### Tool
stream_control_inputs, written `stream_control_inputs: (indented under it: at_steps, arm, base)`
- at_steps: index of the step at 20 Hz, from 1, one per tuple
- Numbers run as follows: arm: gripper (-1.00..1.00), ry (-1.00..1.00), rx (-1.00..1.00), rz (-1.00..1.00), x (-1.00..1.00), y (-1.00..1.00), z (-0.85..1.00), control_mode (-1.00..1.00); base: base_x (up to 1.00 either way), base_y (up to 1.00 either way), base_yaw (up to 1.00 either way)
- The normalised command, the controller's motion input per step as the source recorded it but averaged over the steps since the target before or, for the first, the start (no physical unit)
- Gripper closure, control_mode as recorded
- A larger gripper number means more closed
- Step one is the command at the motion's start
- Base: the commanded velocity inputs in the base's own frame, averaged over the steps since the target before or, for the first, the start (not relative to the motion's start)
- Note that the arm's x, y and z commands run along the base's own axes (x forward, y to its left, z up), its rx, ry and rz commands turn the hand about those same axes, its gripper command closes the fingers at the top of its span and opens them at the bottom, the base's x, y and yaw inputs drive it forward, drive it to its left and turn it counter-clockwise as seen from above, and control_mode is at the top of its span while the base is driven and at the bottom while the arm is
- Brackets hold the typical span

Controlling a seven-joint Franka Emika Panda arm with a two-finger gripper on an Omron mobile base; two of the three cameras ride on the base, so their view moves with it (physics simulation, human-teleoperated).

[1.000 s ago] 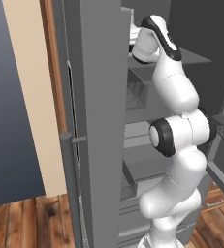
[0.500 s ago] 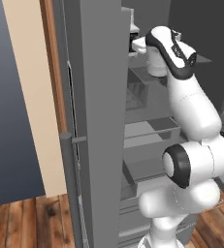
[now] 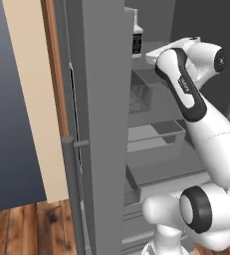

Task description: Place the liquor and beer on the top shelf of the fridge to keep them out of children's reach, and place the sweet potato on lower shelves for easy access.

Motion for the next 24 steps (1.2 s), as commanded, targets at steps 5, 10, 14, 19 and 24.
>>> stream_control_inputs:
  at_steps: [5,10,14,19,24]
  arm:
    - [-1.00,0.27,-0.09,0.12,-0.93,-0.21,-0.20,-1.00]
    - [-1.00,0.44,-0.15,0.15,-0.49,0.00,-0.84,-1.00]
    - [-1.00,0.31,-0.05,0.09,-0.31,0.01,-0.86,-1.00]
    - [-1.00,0.16,0.00,0.00,-0.40,0.00,-0.59,-1.00]
    - [-1.00,0.07,0.00,-0.19,-0.61,0.00,-0.49,-1.00]
  base:
    - [0.00,0.00,0.00]
    - [0.00,0.00,0.00]
    - [0.00,0.00,0.00]
    - [0.00,0.00,0.00]
    - [0.00,0.00,0.00]
